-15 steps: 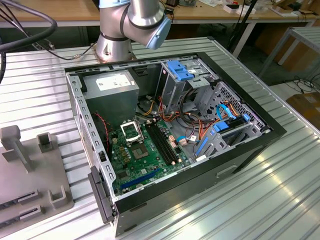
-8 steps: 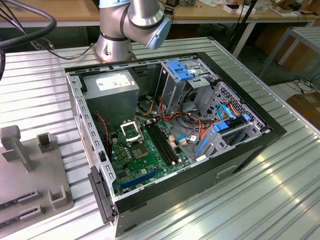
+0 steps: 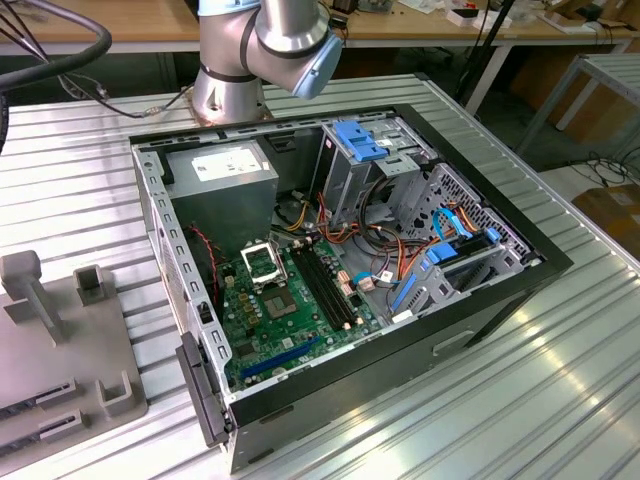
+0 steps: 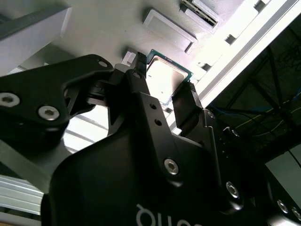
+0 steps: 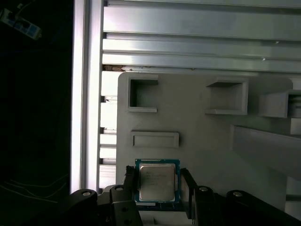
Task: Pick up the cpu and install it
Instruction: 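Pick up the cpu and move it towards the insertion slot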
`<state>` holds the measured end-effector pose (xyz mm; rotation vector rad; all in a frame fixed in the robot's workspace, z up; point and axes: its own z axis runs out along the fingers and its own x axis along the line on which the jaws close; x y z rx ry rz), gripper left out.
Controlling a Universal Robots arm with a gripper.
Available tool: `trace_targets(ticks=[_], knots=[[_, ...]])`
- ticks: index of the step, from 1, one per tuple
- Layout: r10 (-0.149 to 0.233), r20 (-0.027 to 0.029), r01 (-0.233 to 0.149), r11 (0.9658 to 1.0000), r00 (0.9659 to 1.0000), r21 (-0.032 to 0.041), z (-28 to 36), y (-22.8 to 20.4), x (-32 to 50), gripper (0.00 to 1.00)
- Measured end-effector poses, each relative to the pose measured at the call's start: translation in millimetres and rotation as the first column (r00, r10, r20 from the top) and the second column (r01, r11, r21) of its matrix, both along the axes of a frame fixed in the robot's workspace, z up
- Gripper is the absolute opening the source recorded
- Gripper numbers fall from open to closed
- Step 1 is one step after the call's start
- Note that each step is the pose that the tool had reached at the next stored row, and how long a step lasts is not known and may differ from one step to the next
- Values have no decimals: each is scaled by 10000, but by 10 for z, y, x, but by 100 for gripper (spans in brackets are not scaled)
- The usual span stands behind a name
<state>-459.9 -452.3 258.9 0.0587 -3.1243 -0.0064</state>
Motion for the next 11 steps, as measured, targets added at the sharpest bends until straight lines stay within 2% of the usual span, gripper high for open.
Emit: trace_targets(ticks=[11], knots=[[0,0,0,10000,10000,0,49,0,0,48]])
